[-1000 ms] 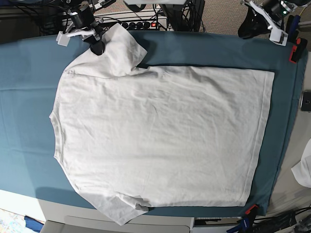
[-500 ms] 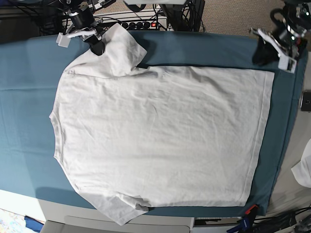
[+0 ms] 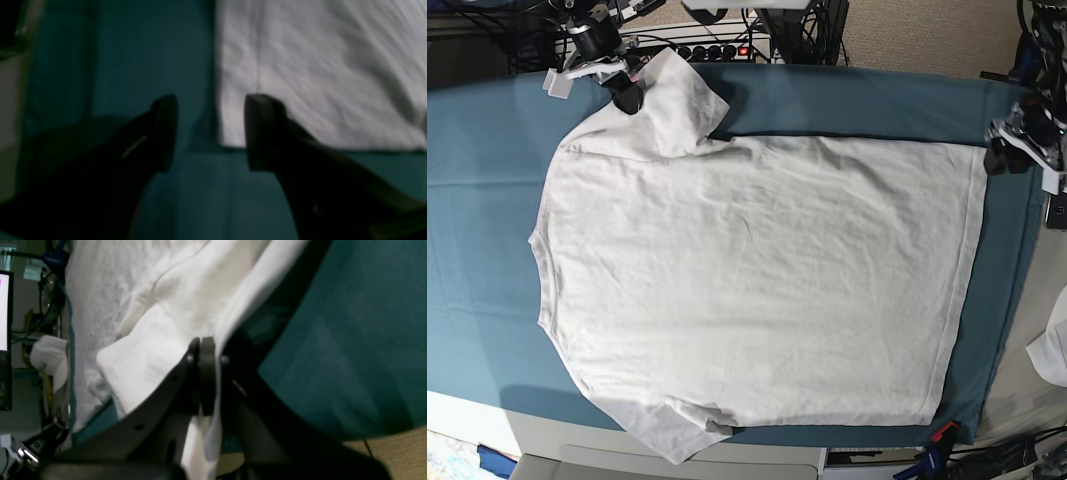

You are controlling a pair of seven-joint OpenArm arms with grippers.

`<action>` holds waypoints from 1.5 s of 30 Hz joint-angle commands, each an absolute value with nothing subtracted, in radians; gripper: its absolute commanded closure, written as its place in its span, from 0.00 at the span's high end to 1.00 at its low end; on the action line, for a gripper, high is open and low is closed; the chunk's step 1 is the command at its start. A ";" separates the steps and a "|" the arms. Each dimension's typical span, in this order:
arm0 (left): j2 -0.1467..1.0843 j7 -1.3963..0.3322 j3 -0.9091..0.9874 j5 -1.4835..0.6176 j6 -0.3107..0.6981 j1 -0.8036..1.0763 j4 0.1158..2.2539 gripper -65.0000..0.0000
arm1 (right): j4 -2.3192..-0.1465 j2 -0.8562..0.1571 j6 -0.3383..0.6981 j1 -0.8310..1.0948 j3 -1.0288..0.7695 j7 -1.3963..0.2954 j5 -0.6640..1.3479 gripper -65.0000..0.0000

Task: Fold the T-shirt properly
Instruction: 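Move the left gripper to the hem corner on the same side and grasp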

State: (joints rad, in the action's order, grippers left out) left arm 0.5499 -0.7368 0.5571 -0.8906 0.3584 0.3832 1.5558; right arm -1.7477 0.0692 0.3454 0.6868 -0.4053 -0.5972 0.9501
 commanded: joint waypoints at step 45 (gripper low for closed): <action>0.584 -0.906 0.459 -1.072 0.433 0.344 1.441 0.47 | -1.745 0.067 0.307 0.701 -0.406 -0.636 0.896 0.00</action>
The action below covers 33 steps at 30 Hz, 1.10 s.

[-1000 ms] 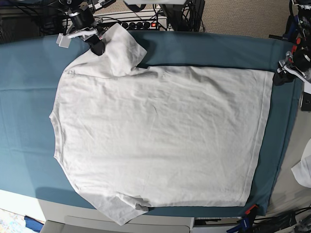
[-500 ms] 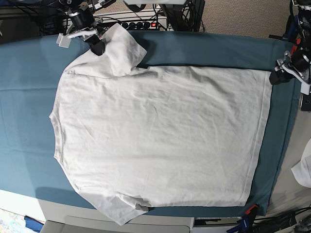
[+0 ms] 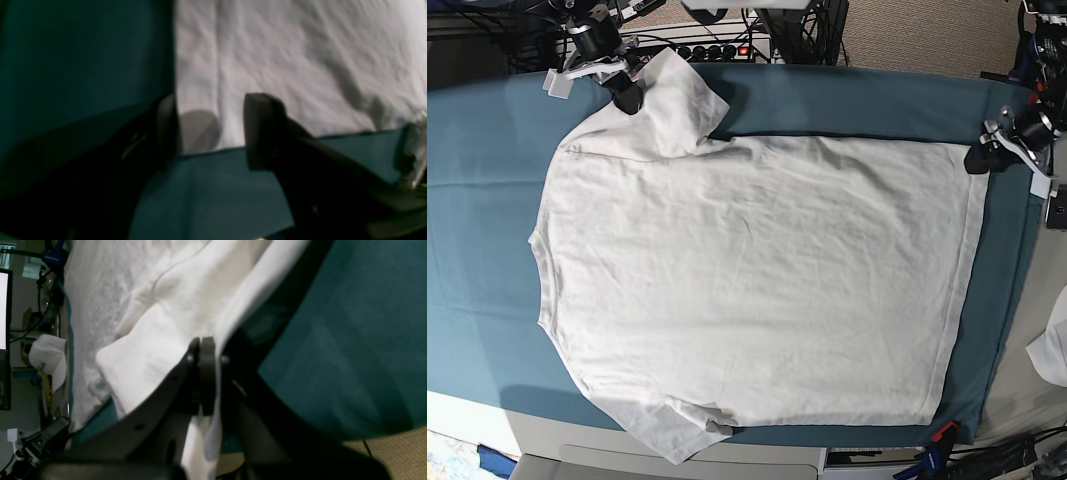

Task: Fold the T-shirt properly
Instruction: 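Move the left gripper to the hem corner on the same side and grasp, then lift the shirt side edge with both grippers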

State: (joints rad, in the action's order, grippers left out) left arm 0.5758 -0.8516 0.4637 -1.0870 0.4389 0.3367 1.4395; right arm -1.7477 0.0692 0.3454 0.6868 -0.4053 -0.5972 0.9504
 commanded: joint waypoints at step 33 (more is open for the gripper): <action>0.585 -0.917 0.502 -1.079 0.446 0.444 1.519 0.00 | -1.747 -0.021 0.311 0.817 -0.414 -0.640 0.838 0.00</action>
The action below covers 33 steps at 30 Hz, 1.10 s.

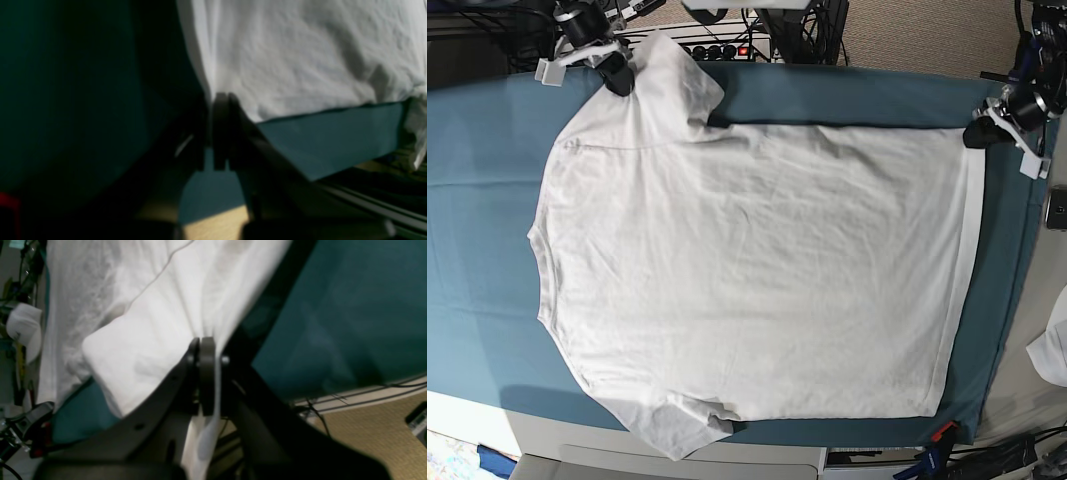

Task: Fold the T-shirt properly
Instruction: 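Lift the shirt side edge with both grippers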

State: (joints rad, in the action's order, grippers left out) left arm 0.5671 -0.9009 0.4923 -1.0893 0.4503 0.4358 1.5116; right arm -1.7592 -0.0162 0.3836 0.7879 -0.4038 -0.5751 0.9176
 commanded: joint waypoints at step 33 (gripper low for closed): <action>0.509 -0.928 0.568 -1.092 0.446 0.721 1.733 0.00 | -1.758 -0.033 0.501 1.006 -0.512 -0.734 1.036 0.00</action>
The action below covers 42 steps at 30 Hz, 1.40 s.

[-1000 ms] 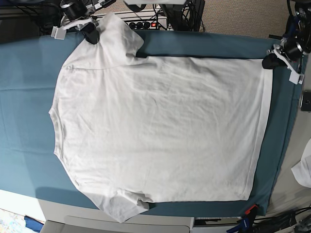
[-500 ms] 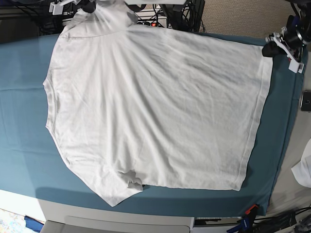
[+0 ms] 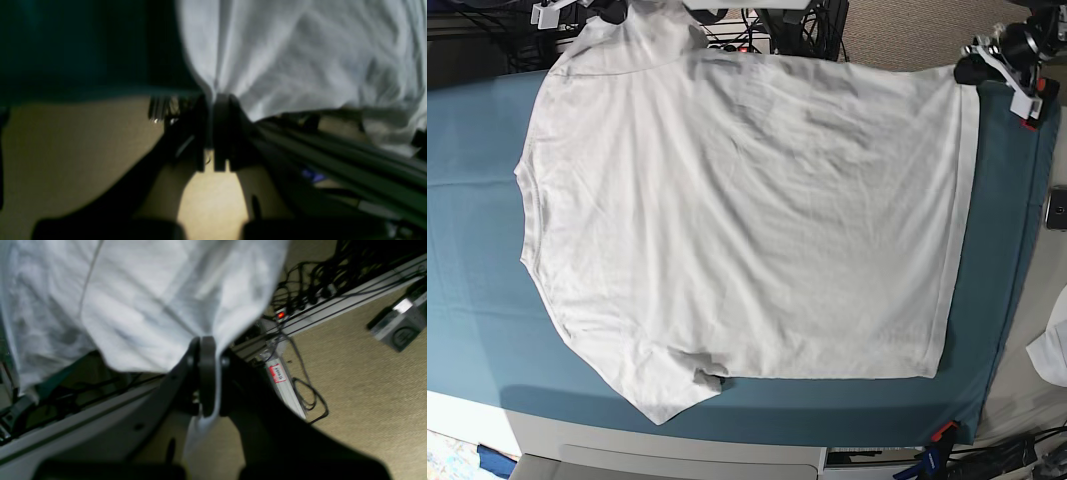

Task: Fold the T-shirt properly
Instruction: 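Lift the shirt side edge with both grippers, then fold the lifted side edge over toward the shirt middle and lower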

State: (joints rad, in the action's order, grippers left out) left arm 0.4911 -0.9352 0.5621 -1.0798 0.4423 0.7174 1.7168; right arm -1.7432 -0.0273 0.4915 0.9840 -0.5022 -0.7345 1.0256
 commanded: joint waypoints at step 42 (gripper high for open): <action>0.499 -0.936 0.695 -1.056 0.446 0.737 1.801 0.00 | -1.951 -0.033 0.501 1.061 -0.695 -0.826 1.149 0.00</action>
State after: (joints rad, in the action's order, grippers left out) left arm 0.4820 -0.9436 0.6815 -1.0416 0.4454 0.7284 1.7874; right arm -1.9377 -0.0273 0.4953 1.0443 -0.6819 -0.8474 1.1328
